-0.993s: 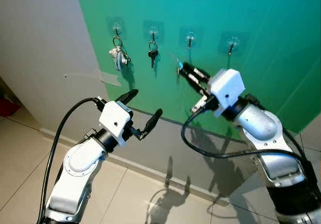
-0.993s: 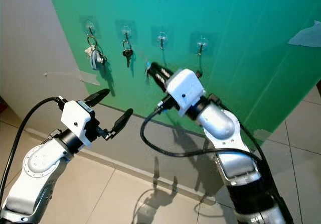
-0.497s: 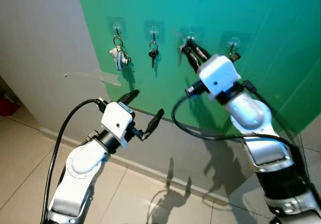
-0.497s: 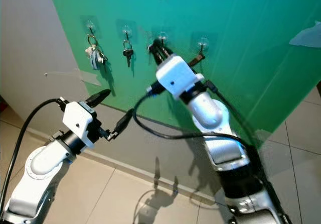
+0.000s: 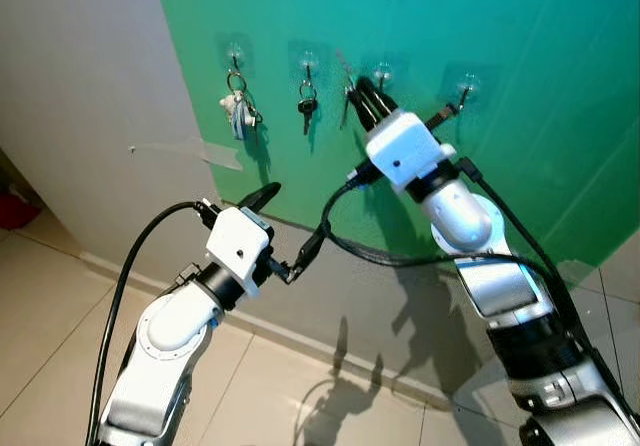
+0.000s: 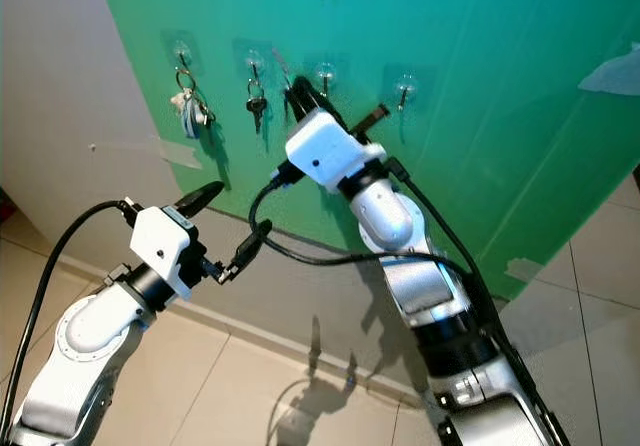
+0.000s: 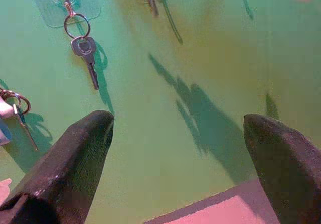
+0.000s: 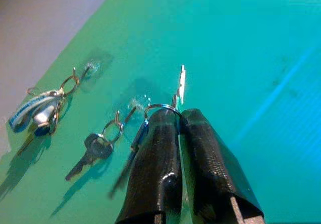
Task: Hang keys on a hook
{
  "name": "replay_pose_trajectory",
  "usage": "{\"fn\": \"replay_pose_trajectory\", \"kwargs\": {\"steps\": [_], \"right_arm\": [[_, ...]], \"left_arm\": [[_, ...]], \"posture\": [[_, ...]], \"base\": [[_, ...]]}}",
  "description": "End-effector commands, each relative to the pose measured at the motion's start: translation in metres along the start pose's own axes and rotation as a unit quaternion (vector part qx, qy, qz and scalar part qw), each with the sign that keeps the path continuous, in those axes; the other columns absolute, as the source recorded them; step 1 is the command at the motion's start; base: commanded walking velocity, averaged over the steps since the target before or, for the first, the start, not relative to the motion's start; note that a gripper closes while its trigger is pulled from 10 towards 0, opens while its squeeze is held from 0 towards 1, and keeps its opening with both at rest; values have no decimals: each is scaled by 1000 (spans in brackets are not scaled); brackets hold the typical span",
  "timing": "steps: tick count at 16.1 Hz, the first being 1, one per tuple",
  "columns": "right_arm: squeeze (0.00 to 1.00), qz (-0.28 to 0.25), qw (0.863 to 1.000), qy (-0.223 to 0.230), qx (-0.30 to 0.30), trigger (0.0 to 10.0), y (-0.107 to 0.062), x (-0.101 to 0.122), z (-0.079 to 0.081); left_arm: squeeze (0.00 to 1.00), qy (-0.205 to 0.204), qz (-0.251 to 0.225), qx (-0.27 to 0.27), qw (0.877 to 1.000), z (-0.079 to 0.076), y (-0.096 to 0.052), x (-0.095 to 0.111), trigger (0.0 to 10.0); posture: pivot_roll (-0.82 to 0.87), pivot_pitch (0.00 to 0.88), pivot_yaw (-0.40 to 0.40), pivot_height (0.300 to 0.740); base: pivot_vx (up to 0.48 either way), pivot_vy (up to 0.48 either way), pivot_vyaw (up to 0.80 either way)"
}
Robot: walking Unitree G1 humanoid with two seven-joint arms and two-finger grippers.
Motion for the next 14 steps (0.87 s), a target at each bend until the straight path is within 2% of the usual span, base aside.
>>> {"fn": "replay_pose_trajectory", "kwargs": {"steps": [1,2,3,6,8,9,11,14], "right_arm": [[0,-18,1000,-2,8,10000,4,4,3],[0,-27,1000,13,4,10000,5,5,3],[0,-49,998,45,-11,10000,5,12,-4],[0,-73,994,77,-41,10000,5,18,-23],[0,-80,991,92,-57,10000,4,19,-31],[0,-80,990,107,-52,10000,0,17,-29],[0,-67,992,102,-35,10000,-4,11,-20],[0,-45,994,89,-35,10000,1,2,-17]], "left_arm": [[0,5,-7,2,1000,1,3,5,10000],[0,1,-10,19,1000,6,6,5,10000],[0,-5,-21,48,999,17,8,8,10000],[0,-11,-47,82,995,34,7,18,10000],[0,-17,-59,80,995,34,8,23,10000],[0,-19,-55,68,996,28,10,20,10000],[0,-15,-37,61,997,24,10,11,10000],[0,-4,-5,45,999,19,9,2,10000]], "posture": [[-33,0,1,740],[-34,0,-7,740],[-39,0,-11,740],[-51,0,-8,740],[-53,0,-7,740],[-53,0,-7,740],[-54,0,-5,740],[-51,0,1,740]], "base": [[0,0,0],[0,0,0],[0,0,0],[0,0,0],[0,0,0],[0,0,0],[0,0,0],[0,0,0]]}}
Point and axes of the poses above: a point about 5 cm out from each wrist's last joint towards the gripper, its own y axis pointing out of the wrist towards the gripper, its own x axis along the axis of the wrist's last joint, z = x × y, the point moved 2 cm from there along y, pointing out of the wrist towards the gripper, and after that the axes turned 11 degrees about -y, right-handed, at the moved point
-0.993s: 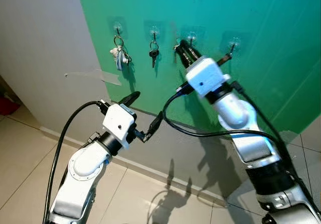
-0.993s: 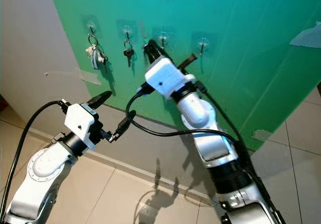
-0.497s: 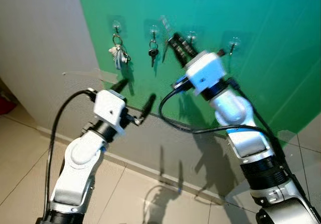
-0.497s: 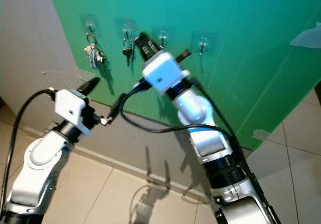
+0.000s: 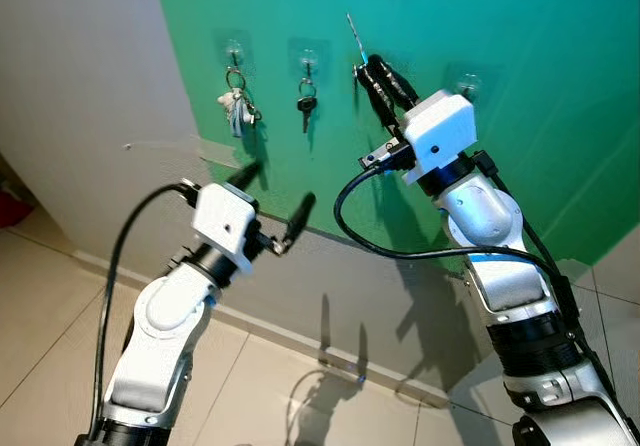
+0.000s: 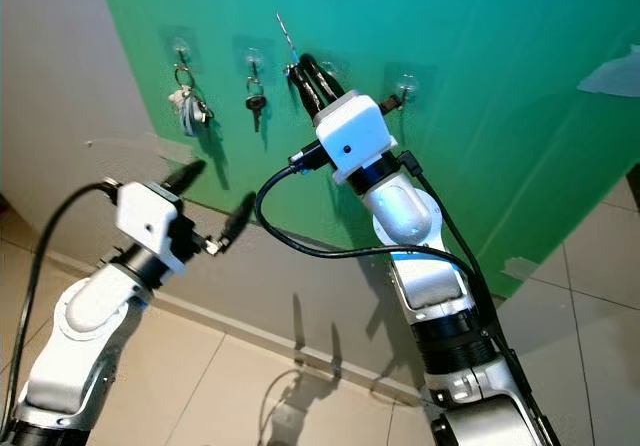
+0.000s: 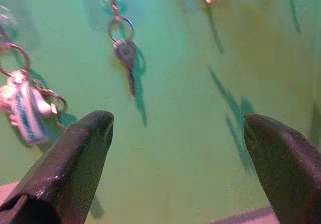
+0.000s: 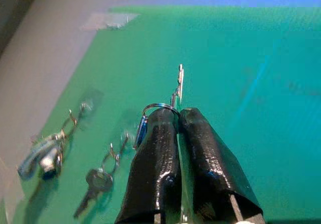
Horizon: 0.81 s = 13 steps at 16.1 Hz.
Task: Hang keys on a hook
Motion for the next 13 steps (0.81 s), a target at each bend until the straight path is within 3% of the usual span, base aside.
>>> {"fn": "replay_pose_trajectory", "kwargs": {"steps": [1,5,13], "right_arm": [[0,6,1000,-15,7,10000,4,-4,0],[0,32,997,-39,61,10000,4,-16,16],[0,58,993,-97,23,10000,7,-29,12]], "left_arm": [[0,5,9,-6,1000,-1,0,-2,10000],[0,11,19,-14,1000,-4,-1,-5,10000],[0,14,23,-15,1000,-7,0,-6,10000]], "posture": [[-51,0,1,740],[-44,0,-3,740],[-34,0,-12,740]], "base": [[0,0,0],[0,0,0],[0,0,0]]}}
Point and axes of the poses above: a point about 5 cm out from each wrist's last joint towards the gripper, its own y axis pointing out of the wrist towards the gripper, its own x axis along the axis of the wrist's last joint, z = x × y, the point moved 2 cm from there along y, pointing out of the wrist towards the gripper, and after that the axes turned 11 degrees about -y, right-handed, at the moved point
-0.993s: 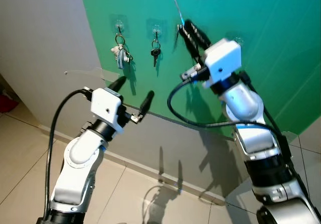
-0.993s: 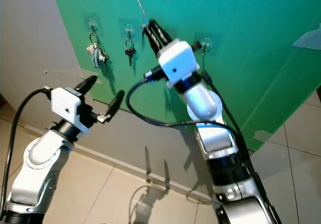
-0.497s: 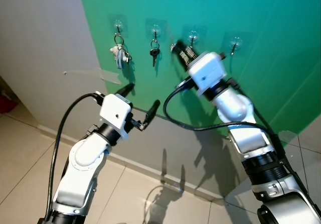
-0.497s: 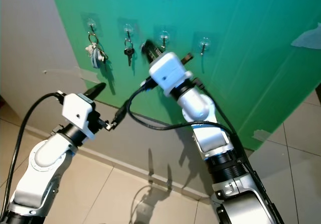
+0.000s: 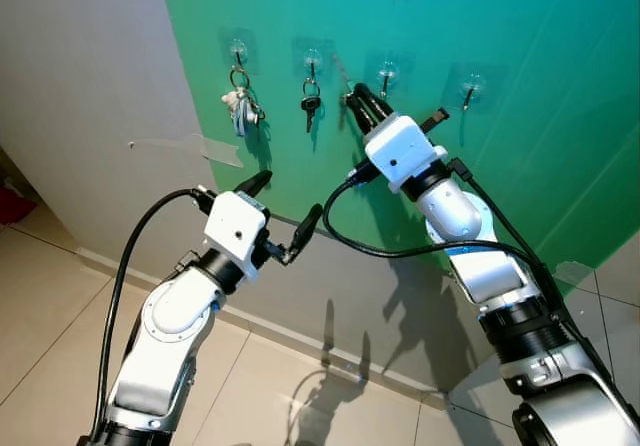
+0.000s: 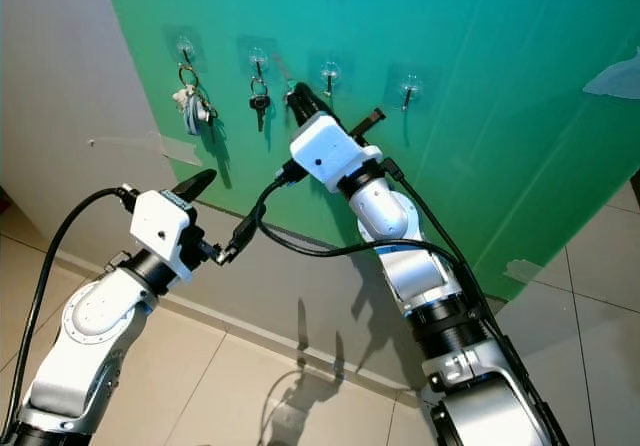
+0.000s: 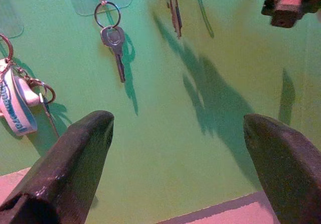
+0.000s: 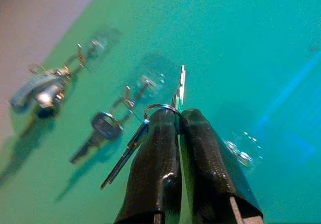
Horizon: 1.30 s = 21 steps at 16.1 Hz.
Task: Hang keys on a hook
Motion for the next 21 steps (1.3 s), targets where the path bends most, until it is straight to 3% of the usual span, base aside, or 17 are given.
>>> {"fn": "replay_pose_trajectory", "kwargs": {"steps": [1,5,8,14,18,21], "right_arm": [[0,1,1000,-14,-13,10000,2,-2,-8],[0,29,996,-59,-61,10000,3,-14,-28],[0,34,993,-85,-69,10000,0,-20,-35],[0,23,989,-142,-37,10000,-17,-30,-24],[0,37,988,-149,-29,10000,-28,-40,-15],[0,28,988,-147,-26,10000,-25,-36,-9]], "left_arm": [[0,6,6,-2,1000,-2,0,-1,10000],[0,8,7,-2,1000,-1,-1,-1,10000],[0,9,7,-4,1000,-1,-1,-1,10000],[0,11,8,-11,1000,-4,-2,-2,10000],[0,11,10,-11,1000,-5,-4,-4,10000],[0,13,7,-9,1000,-5,-1,-3,10000]], "posture": [[-34,0,-12,740],[-33,0,-12,740],[-31,0,-9,740],[-36,0,-3,740],[-35,0,-3,740],[-36,0,-3,740]], "base": [[0,0,0],[0,0,0],[0,0,0],[0,0,0],[0,0,0],[0,0,0]]}}
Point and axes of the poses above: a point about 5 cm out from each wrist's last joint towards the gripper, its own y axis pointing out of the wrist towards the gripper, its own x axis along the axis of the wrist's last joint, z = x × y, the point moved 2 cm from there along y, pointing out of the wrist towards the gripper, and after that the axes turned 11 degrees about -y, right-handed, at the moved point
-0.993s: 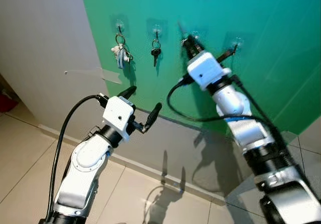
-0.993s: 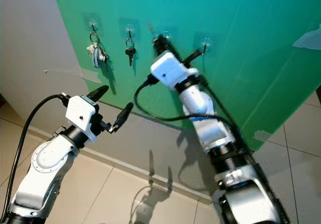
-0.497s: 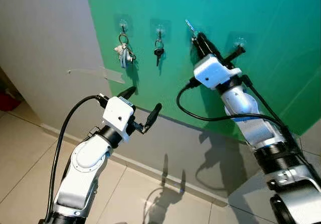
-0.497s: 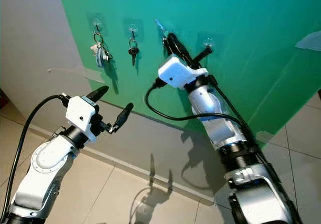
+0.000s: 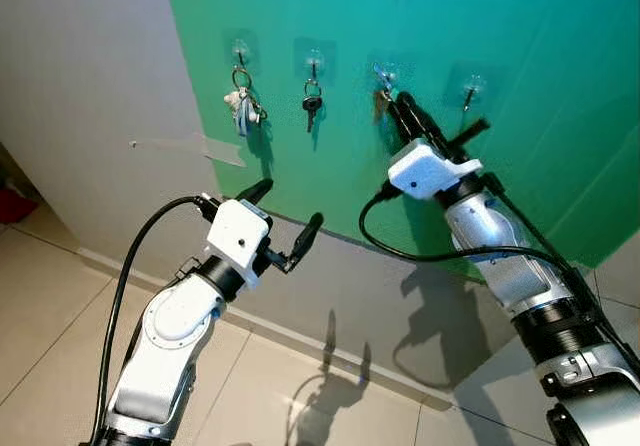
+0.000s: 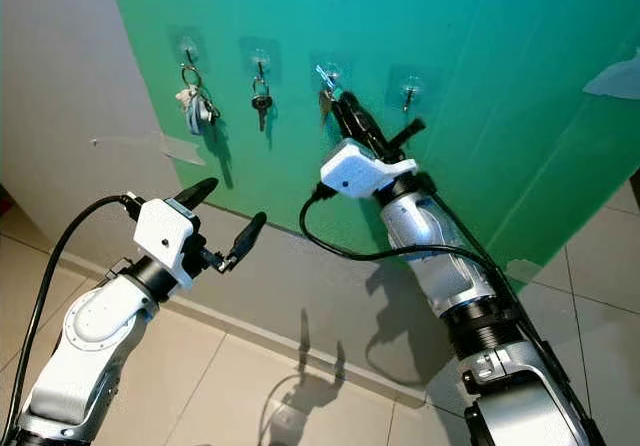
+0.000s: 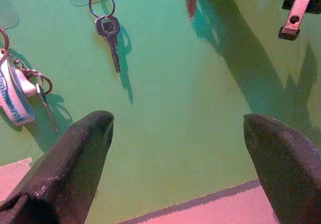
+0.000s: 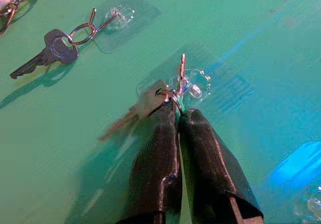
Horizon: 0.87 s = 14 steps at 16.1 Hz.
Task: Hang keys on a hook
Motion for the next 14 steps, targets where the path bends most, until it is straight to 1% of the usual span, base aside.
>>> {"fn": "replay_pose_trajectory", "kwargs": {"steps": [1,2,4,7,8,10,11,12,14], "right_arm": [[0,-5,1000,-6,1,10000,3,3,1],[0,-11,1000,-5,-7,10000,7,7,-2],[0,-14,1000,-6,-9,10000,9,9,-2],[0,-14,1000,-2,0,10000,6,11,5],[0,-11,1000,9,3,10000,5,11,8],[0,-10,1000,19,7,10000,3,13,12],[0,-12,1000,18,8,10000,2,14,13],[0,-9,1000,10,13,10000,2,13,15],[0,-2,1000,-4,20,10000,2,11,17]], "left_arm": [[0,9,-5,-5,1000,-2,3,3,10000],[0,10,-7,-6,1000,-1,5,4,10000],[0,11,-7,-6,1000,-1,5,5,10000],[0,15,-6,-9,1000,-3,4,4,10000],[0,15,-8,-13,1000,-4,5,5,10000],[0,8,-23,-31,999,-9,7,11,10000],[0,-3,-39,-37,999,-12,7,17,10000],[0,-17,-60,-45,997,-14,9,25,10000],[0,-22,-71,-48,996,-16,10,30,10000]], "posture": [[-36,0,-3,740],[-37,0,0,740],[-38,0,1,740],[-36,0,-2,740],[-35,0,-2,740],[-34,0,-3,740],[-33,0,-4,740],[-35,0,-4,740],[-35,0,-4,740]], "base": [[0,0,0],[0,0,0],[0,0,0],[0,0,0],[0,0,0],[0,0,0],[0,0,0],[0,0,0],[0,0,0]]}}
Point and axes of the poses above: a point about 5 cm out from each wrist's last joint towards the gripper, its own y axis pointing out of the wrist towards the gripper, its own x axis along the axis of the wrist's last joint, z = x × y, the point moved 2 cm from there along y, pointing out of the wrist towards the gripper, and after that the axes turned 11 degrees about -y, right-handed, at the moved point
